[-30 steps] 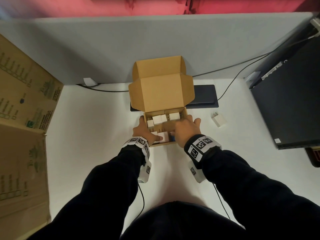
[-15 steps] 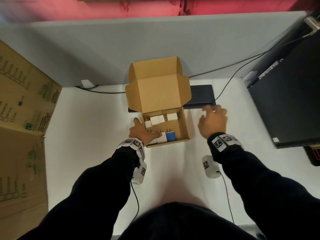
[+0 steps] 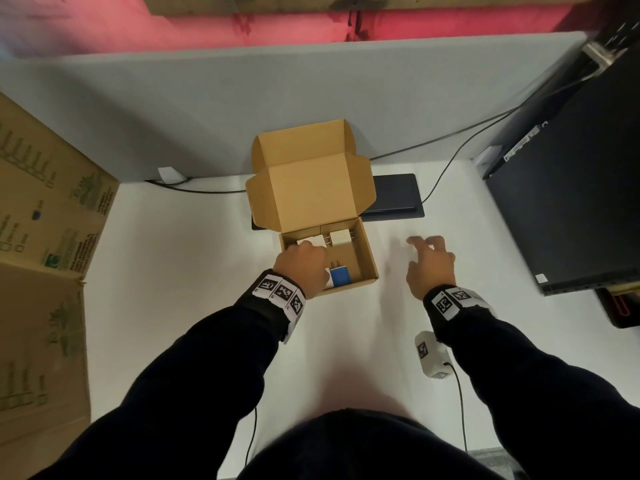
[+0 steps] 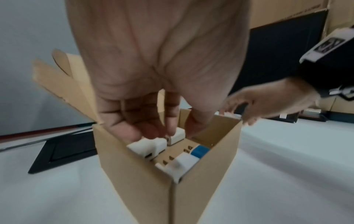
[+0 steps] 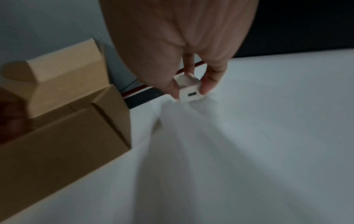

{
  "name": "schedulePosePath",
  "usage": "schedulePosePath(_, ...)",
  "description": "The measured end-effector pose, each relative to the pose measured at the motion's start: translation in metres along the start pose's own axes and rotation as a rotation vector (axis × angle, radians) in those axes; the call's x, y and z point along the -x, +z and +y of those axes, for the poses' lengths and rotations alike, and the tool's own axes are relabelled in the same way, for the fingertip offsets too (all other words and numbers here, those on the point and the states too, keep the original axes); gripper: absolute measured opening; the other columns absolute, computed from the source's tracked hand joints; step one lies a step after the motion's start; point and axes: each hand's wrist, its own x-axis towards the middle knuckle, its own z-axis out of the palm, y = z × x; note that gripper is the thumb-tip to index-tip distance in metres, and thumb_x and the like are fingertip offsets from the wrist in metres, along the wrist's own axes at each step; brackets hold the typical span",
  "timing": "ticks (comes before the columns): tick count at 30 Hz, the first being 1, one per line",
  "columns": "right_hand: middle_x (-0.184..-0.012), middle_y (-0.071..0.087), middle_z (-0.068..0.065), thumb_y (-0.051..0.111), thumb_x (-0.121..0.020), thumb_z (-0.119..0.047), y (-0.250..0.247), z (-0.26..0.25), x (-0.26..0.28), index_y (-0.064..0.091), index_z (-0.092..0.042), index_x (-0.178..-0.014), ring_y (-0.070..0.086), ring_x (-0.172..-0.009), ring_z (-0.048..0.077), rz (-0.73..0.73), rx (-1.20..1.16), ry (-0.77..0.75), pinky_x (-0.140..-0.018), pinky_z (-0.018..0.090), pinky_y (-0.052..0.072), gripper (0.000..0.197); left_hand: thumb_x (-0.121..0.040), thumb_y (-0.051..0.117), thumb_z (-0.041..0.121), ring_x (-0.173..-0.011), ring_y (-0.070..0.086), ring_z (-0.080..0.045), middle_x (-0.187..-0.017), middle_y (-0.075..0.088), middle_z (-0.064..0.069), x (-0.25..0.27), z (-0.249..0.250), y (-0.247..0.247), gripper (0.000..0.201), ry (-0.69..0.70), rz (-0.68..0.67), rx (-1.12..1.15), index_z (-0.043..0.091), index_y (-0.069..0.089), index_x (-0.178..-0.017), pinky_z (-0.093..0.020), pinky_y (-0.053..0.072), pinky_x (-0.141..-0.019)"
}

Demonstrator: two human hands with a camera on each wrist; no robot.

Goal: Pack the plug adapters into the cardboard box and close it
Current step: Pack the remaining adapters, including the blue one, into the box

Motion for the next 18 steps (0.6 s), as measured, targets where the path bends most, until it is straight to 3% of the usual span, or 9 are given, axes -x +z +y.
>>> schedulePosePath(3, -0.136, 0.046, 0.012, 0.062, -0.09, -0.012, -0.007, -0.025, 0.007, 0.054, -0.019, -0.134, 0.053, -0.113, 0.036, 0.192, -0.191, -0.279, -0.092, 0.038, 0.047, 0.045, -0.093, 0.059, 0.021, -0.108, 0.064, -0.035, -0.117, 0.063, -0.012, -0.006, -0.007, 0.006, 0.036, 0.139, -0.046, 0.043, 0.018, 0.062, -0.128, -0.036, 0.046, -0.078)
schedulePosePath(6, -0.131, 0.051, 0.008, 0.066, -0.089, -0.024, -0.008, -0.057, 0.011, 0.057, -0.02, -0.13, 0.058, -0.109, 0.03, 0.108, -0.147, -0.532, -0.093, 0.037, 0.048, 0.042, -0.092, 0.066, 0.027, -0.116, 0.061, -0.033, -0.127, 0.061, -0.008, -0.009, -0.014, 0.01, 0.047, 0.188, -0.088, 0.037, 0.031, 0.061, -0.139, -0.039, 0.05, -0.093)
schedulePosePath(9, -0.13, 0.055, 0.005, 0.065, -0.089, -0.035, -0.002, -0.08, 0.011, 0.057, -0.026, -0.126, 0.051, -0.111, 0.032, -0.004, 0.16, -0.581, -0.093, 0.046, 0.039, 0.038, -0.091, 0.066, 0.026, -0.116, 0.06, -0.033, -0.125, 0.062, -0.009, -0.009, -0.016, 0.014, 0.046, 0.2, -0.081, -0.002, 0.031, 0.063, -0.138, -0.042, 0.049, -0.098)
schedulePosePath(12, -0.126, 0.057, 0.001, 0.066, -0.085, -0.043, 0.008, -0.085, 0.012, 0.056, -0.034, -0.119, 0.041, -0.11, 0.03, -0.067, 0.482, -0.615, -0.086, 0.047, 0.03, 0.036, -0.092, 0.064, 0.022, -0.117, 0.06, -0.033, -0.126, 0.064, -0.01, -0.007, -0.017, 0.019, 0.045, 0.198, -0.061, 0.01, 0.028, 0.064, -0.137, -0.043, 0.048, -0.102)
schedulePosePath(15, -0.117, 0.058, 0.0, 0.064, -0.085, -0.049, 0.013, -0.086, 0.011, 0.06, -0.036, -0.114, 0.038, -0.107, 0.028, -0.103, 0.557, -0.566, -0.082, 0.046, 0.027, 0.033, -0.093, 0.063, 0.019, -0.122, 0.056, -0.035, -0.132, 0.062, -0.011, -0.006, -0.02, 0.025, 0.05, 0.211, -0.062, 0.045, 0.033, 0.061, -0.14, -0.044, 0.043, -0.108)
schedulePosePath(18, -0.107, 0.06, 0.0, 0.05, -0.092, -0.054, 0.014, -0.087, 0.009, 0.067, -0.028, -0.099, 0.039, -0.106, 0.026, -0.188, 0.597, -0.527, -0.085, 0.047, 0.026, 0.032, -0.093, 0.062, 0.019, -0.122, 0.054, -0.036, -0.131, 0.061, -0.013, -0.007, -0.022, 0.028, 0.05, 0.233, -0.044, 0.028, 0.034, 0.06, -0.141, -0.043, 0.04, -0.108)
